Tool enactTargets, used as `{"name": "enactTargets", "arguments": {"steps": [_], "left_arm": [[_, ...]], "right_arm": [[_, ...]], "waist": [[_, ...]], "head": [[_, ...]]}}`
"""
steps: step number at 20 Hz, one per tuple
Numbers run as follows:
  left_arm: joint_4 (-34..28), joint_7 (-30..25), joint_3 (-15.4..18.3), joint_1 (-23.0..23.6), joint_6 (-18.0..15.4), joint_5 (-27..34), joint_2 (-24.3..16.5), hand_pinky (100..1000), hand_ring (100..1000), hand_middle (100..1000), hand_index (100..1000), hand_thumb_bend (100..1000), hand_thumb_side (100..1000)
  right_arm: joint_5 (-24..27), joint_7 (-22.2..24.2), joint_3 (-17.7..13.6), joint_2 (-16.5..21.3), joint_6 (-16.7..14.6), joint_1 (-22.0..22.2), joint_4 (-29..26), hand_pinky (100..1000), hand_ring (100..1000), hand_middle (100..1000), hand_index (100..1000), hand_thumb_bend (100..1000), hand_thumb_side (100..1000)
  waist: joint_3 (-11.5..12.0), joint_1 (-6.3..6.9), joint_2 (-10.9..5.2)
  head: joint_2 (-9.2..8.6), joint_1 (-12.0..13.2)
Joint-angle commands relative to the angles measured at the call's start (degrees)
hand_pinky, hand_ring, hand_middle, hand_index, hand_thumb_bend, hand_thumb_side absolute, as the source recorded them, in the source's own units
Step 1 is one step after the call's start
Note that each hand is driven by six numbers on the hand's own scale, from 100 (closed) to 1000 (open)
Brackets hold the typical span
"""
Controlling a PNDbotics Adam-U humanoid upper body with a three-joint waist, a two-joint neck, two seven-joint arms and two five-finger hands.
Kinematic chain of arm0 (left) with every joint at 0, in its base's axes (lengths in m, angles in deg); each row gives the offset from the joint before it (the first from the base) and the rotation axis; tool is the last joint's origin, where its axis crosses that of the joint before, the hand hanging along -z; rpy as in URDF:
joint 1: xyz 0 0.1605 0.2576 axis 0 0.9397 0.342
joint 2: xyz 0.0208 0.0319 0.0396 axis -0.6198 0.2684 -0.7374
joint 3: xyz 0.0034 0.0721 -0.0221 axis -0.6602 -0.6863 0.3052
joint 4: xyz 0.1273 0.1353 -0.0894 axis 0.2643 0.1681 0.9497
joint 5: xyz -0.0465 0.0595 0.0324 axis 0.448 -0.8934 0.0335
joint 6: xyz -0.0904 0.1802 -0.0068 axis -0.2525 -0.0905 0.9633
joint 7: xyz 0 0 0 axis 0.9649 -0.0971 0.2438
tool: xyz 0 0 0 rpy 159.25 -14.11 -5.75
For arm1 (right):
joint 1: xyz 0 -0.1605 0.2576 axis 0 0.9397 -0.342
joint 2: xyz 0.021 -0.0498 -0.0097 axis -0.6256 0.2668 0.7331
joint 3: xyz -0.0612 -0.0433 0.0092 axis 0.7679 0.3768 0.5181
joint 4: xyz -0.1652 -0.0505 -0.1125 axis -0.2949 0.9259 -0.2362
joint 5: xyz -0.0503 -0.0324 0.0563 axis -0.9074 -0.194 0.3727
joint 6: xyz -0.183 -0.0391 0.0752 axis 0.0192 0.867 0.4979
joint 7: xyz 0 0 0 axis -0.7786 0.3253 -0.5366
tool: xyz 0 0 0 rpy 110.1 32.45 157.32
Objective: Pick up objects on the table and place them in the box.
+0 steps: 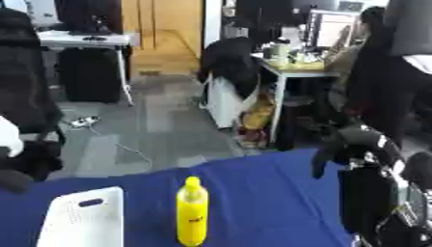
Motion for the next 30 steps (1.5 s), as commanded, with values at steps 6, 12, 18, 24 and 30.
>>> {"name": "enactTargets", "arguments": {"steps": [6,12,18,24,30], "left_arm": [[-0.74,-0.17,0.37,-0.67,-0.26,0.77,-1.04,696,611,861,879,236,883],[-0.74,0.17,0.51,-1.09,-0.22,1.3,-1.18,697,612,861,879,237,881],[-0.74,0.18,0.56,-1.22,-0.23,1.48,-1.27,697,613,861,878,237,881],[-0.74,0.24,0.57,-1.3,-0.24,1.56,-1.3,697,613,860,878,237,881],[-0.74,0.22,0.55,-1.34,-0.3,1.59,-1.35,697,613,861,878,237,882]], "right_arm": [[0.21,-0.14,-0.47,1.04,0.16,-0.4,-0.91,267,418,508,650,258,1000],[0.07,-0.45,-0.57,1.19,0.45,-0.31,-0.91,266,418,508,649,236,1000],[-0.18,-0.58,-0.65,1.24,0.74,-0.29,-0.91,267,418,509,651,209,1000],[-0.39,-0.55,-0.67,1.3,0.89,-0.32,-0.91,267,419,510,651,187,1000],[-0.44,-0.54,-0.66,1.31,0.94,-0.35,-0.91,268,419,510,651,179,1000]], "waist": [[0.2,0.07,-0.7],[0.26,-0.02,-0.88],[0.32,-0.03,-0.92],[0.39,-0.02,-0.96],[0.4,-0.02,-0.97]], "head": [[4.75,2.15],[5.45,2.67],[5.73,2.89],[5.38,2.42],[5.23,2.25]]}}
